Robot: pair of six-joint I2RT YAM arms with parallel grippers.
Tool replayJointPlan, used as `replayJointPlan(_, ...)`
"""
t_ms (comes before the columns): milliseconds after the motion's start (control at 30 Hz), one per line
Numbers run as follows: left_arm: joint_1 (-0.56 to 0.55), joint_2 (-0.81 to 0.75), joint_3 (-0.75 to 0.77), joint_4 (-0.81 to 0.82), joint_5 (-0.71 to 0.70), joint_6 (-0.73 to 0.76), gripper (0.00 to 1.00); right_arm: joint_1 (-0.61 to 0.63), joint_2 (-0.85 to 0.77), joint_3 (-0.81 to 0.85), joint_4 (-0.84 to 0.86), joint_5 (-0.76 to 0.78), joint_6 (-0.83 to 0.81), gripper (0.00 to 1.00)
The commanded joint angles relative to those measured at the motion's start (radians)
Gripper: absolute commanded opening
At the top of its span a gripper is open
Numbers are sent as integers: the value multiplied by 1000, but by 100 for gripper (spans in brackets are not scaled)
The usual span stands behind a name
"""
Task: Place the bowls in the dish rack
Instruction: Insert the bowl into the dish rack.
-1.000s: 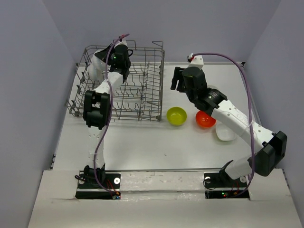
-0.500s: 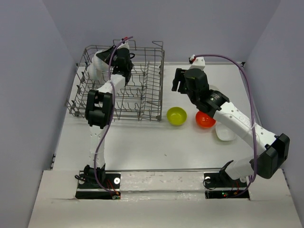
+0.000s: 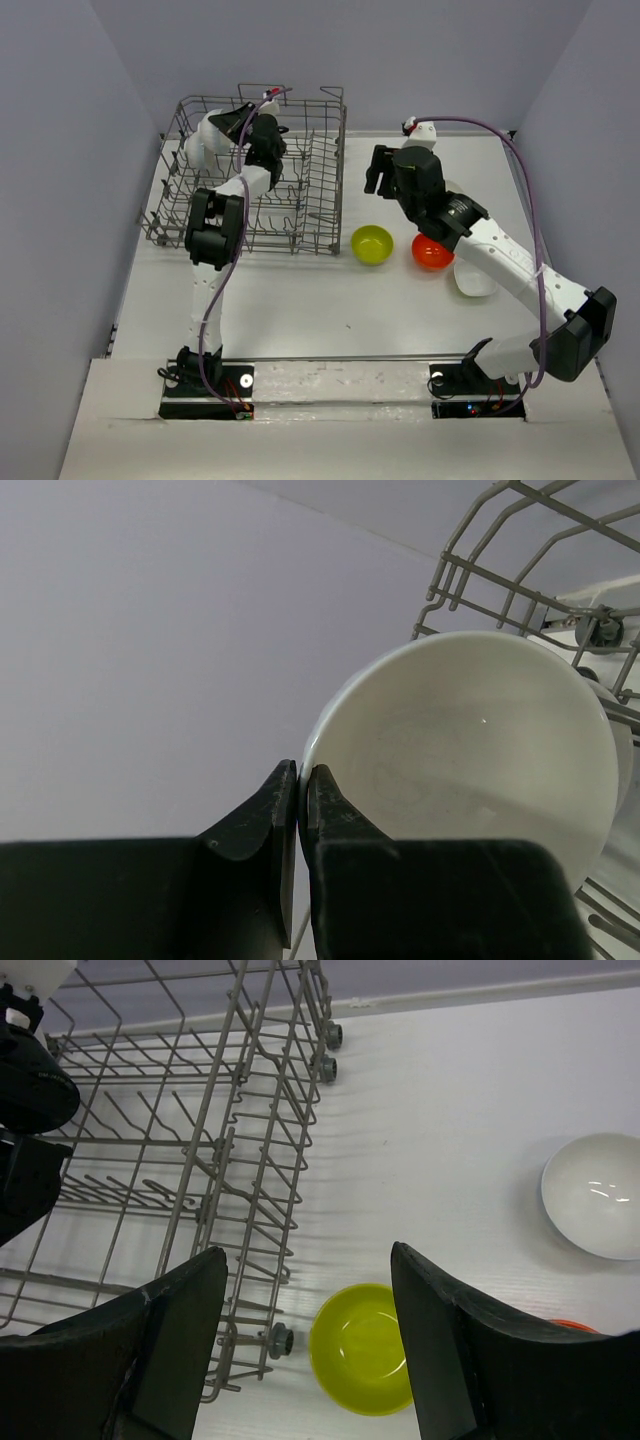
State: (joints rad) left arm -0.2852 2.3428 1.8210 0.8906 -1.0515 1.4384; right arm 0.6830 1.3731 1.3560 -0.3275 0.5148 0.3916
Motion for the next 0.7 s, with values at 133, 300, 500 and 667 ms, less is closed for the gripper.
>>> replayJointPlan(133, -11, 7, -22, 169, -8, 76, 0, 12, -54, -11, 58, -4, -2, 72)
replayJointPlan(300, -22, 21, -31, 212, -2, 112, 0, 12, -63, -21, 58, -10, 1, 72)
replayJointPlan(500, -37, 39, -42, 245, 1, 140, 0, 12, -68, -34, 62, -13, 4, 72)
replayJointPlan(667, -42, 44, -45, 260, 1, 151, 0, 12, -68, -38, 67, -16, 6, 72)
